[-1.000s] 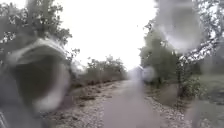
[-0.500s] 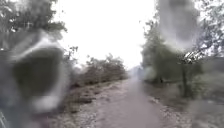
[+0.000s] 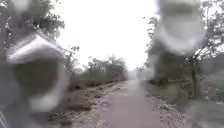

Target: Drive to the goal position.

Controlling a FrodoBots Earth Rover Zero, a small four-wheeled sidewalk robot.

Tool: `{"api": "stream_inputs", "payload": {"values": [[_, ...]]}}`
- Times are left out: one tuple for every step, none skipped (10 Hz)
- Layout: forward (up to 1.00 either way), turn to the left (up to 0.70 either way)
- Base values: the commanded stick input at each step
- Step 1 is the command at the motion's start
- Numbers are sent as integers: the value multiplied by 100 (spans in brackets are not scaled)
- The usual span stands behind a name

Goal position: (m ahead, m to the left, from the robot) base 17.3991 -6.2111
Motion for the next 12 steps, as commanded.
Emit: {"api": "stream_inputs", "payload": {"values": [[70, 0], [70, 0], [70, 0], [70, 0], [70, 0], [70, 0], [70, 0], [70, 0], [70, 0], [70, 0], [70, 0], [70, 0]]}}
